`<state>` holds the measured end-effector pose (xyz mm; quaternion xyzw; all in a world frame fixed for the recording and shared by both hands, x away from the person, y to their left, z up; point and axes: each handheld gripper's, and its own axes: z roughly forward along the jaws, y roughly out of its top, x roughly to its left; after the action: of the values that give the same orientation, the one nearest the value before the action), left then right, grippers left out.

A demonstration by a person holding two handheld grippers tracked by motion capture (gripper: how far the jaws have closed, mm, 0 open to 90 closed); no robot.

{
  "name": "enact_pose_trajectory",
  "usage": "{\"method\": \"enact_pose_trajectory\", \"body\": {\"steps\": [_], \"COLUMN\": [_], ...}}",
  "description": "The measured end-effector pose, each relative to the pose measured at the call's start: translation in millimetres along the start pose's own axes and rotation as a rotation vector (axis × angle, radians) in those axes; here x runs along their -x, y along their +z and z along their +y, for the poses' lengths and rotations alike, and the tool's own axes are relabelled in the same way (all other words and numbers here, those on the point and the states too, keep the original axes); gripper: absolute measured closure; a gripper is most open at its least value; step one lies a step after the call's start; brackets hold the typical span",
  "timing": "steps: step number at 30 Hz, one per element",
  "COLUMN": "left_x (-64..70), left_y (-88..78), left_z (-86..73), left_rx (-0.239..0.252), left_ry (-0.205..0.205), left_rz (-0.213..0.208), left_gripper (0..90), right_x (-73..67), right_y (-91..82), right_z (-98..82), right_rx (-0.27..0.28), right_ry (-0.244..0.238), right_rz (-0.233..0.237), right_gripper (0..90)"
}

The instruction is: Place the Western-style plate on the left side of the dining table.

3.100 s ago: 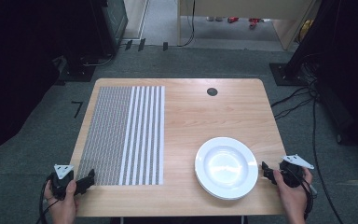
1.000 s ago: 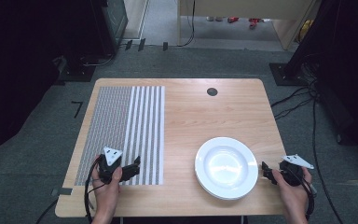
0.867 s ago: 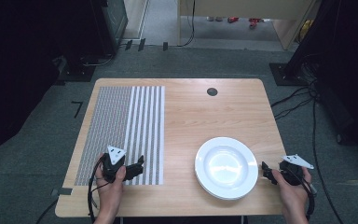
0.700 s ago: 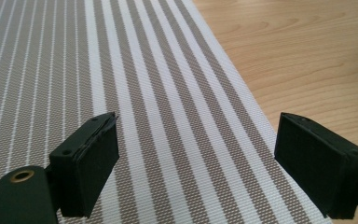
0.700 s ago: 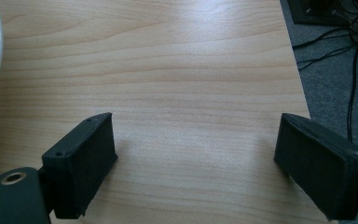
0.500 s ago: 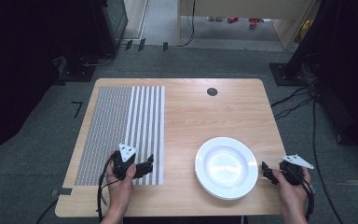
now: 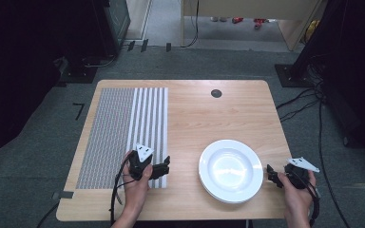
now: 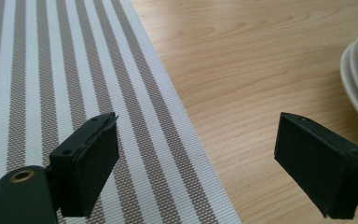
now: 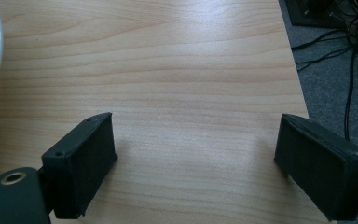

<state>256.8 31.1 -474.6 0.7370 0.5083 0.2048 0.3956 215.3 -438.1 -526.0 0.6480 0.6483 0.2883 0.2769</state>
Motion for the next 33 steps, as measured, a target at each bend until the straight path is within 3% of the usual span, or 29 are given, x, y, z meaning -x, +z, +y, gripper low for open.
{"method": "enact_pose_trajectory", "body": {"steps": [4,8,11,12,33], "left_x": [5.3,11.0,16.9,18.5,46.9], "left_y": [1.8,3.8,4.7,5.0,11.8], "left_z": [0.1,0.6,0.7,0.7,1.0], "left_rx": [0.000,-0.001,0.001,0.000,-0.009], "left_ry": [0.007,0.022,0.034,0.040,0.050], "left_rz": [-0.015,-0.029,-0.042,-0.046,-0.155], "left_gripper": [13.8,13.8,13.8,13.8,13.8], "right_x": [-0.9,-7.8,0.1,1.5,0.8], "right_y": [-0.2,-2.2,-0.1,0.3,-0.7], "right_z": [-0.1,-1.4,0.0,0.4,1.4], "right_rx": [0.004,0.027,0.001,-0.001,-0.010], "right_ry": [-0.008,-0.058,-0.002,-0.003,0.001], "right_rz": [-0.006,-0.053,0.009,0.018,0.021], "right_gripper": [11.8,12.8,13.1,13.2,14.1]}}
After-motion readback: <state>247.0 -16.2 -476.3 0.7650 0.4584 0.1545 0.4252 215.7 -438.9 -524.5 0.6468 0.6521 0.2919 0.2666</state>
